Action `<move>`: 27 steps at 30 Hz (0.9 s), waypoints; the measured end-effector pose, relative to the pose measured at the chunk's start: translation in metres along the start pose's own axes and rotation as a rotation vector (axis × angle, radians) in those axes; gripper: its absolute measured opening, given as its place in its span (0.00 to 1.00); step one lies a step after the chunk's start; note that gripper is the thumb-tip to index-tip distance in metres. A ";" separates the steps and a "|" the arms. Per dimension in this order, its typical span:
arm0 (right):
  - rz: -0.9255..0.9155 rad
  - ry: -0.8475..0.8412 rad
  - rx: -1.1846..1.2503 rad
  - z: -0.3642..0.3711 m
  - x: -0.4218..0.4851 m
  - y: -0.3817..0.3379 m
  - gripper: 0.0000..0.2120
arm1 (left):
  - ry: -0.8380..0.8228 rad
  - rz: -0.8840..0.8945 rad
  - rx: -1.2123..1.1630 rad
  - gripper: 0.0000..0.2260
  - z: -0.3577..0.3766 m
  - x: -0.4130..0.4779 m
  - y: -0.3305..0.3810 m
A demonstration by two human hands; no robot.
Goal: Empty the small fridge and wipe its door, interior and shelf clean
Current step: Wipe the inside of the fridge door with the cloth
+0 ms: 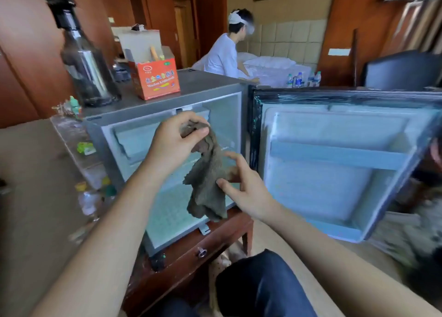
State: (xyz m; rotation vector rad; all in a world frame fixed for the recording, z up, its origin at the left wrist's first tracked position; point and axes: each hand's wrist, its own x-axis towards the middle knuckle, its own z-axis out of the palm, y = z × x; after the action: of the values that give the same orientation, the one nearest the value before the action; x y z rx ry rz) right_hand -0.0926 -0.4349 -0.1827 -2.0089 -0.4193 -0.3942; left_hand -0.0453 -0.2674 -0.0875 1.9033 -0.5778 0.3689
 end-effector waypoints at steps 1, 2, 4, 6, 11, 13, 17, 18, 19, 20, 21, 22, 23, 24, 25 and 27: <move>0.047 0.050 -0.024 -0.021 -0.016 0.011 0.21 | -0.009 -0.006 -0.092 0.09 0.023 0.004 0.003; 0.091 0.089 -0.051 -0.042 -0.032 0.019 0.19 | -0.028 -0.018 -0.163 0.10 0.047 0.007 0.005; 0.188 0.133 -0.104 -0.082 -0.059 0.030 0.13 | -0.091 -0.030 -0.226 0.09 0.094 0.011 0.008; 0.271 0.177 -0.191 -0.120 -0.080 0.037 0.09 | -0.157 0.029 -0.187 0.08 0.140 0.014 0.008; 0.324 0.538 -0.270 -0.196 -0.111 0.046 0.05 | -0.187 0.295 0.124 0.06 0.221 0.021 0.007; 0.310 0.726 -0.298 -0.217 -0.116 0.049 0.06 | -0.173 0.387 0.255 0.07 0.236 0.029 0.003; 0.054 1.028 -0.618 -0.243 -0.114 0.057 0.10 | -0.040 0.595 0.512 0.09 0.238 0.050 -0.013; -0.025 1.061 -0.734 -0.246 -0.109 0.062 0.10 | -0.002 0.613 0.546 0.10 0.236 0.054 -0.018; -0.102 1.066 -0.832 -0.248 -0.102 0.067 0.10 | 0.030 0.614 0.568 0.11 0.233 0.059 -0.023; -0.170 1.034 -0.913 -0.249 -0.093 0.075 0.10 | 0.052 0.606 0.582 0.12 0.230 0.064 -0.029; -0.221 0.966 -0.986 -0.249 -0.084 0.086 0.09 | 0.060 0.602 0.587 0.13 0.227 0.068 -0.035; -0.242 0.868 -1.049 -0.247 -0.075 0.099 0.09 | 0.060 0.607 0.587 0.15 0.224 0.071 -0.040; -0.235 0.768 -1.098 -0.245 -0.069 0.110 0.09 | 0.062 0.629 0.581 0.16 0.221 0.073 -0.044; -0.210 0.693 -1.132 -0.242 -0.066 0.121 0.11 | 0.066 0.659 0.569 0.17 0.220 0.074 -0.047; -0.177 0.645 -1.146 -0.241 -0.066 0.128 0.13 | 0.066 0.683 0.544 0.17 0.218 0.073 -0.050; -0.126 0.583 -1.118 -0.241 -0.070 0.128 0.17 | 0.062 0.684 0.492 0.17 0.218 0.068 -0.056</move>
State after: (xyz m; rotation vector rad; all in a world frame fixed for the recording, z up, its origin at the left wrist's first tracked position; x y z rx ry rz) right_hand -0.1203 -0.7145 -0.2069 -2.7434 0.1039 -1.4952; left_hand 0.0400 -0.4651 -0.1808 2.0946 -1.1780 1.0856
